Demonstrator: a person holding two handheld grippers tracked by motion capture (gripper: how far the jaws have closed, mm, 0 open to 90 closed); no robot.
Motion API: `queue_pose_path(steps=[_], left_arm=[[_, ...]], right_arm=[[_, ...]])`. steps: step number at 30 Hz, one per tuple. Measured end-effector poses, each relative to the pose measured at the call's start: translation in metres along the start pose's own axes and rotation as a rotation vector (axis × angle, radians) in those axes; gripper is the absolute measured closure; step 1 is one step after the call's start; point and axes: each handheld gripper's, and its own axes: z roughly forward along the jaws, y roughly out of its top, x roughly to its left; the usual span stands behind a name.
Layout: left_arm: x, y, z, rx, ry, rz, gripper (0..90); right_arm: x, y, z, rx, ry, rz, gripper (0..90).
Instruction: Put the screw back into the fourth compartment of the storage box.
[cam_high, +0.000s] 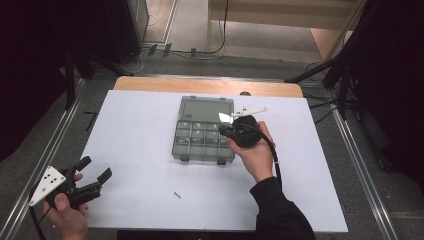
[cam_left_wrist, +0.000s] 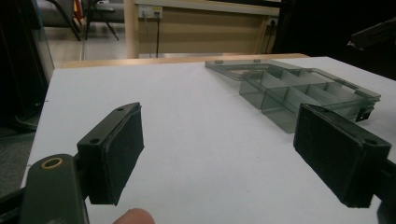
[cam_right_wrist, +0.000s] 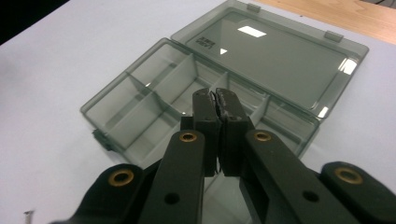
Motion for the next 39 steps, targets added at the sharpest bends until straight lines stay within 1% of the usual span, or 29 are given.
queue_pose_path(steps=[6, 11, 13, 15, 22, 28, 34, 35, 36, 39], left_arm=[[0.0, 0.0, 0.0, -0.001, -0.001, 0.001, 16.4], [0.0, 0.0, 0.0, -0.002, -0.001, -0.001, 16.4], [0.0, 0.0, 0.0, -0.002, -0.002, -0.001, 16.4], [0.0, 0.0, 0.0, -0.001, -0.001, 0.0, 16.4], [0.0, 0.0, 0.0, -0.002, -0.002, -0.001, 16.4], [0.0, 0.0, 0.001, -0.001, -0.003, 0.0, 16.4], [0.0, 0.0, 0.001, -0.001, -0.003, -0.001, 16.4], [0.0, 0.0, 0.001, -0.001, -0.002, -0.001, 16.4], [0.0, 0.0, 0.001, -0.001, -0.002, -0.002, 16.4], [0.0, 0.0, 0.0, -0.001, -0.001, -0.004, 16.4]], right_arm=[[-0.015, -0.001, 0.01, 0.016, -0.029, 0.018, 89.7], [-0.025, -0.002, 0.018, 0.016, -0.054, 0.008, 89.7], [-0.027, -0.003, 0.021, 0.015, -0.076, 0.006, 89.7], [-0.031, -0.003, 0.024, 0.02, -0.077, 0.009, 89.7], [-0.041, -0.007, 0.036, 0.063, -0.103, 0.033, 89.6], [-0.045, -0.009, 0.046, 0.096, -0.119, 0.054, 89.5], [-0.047, -0.013, 0.057, 0.136, -0.126, 0.047, 89.4], [-0.046, -0.013, 0.058, 0.142, -0.124, 0.054, 89.1], [-0.046, -0.013, 0.058, 0.139, -0.123, 0.05, 88.7], [-0.045, -0.012, 0.056, 0.119, -0.102, 0.063, 76.9]])
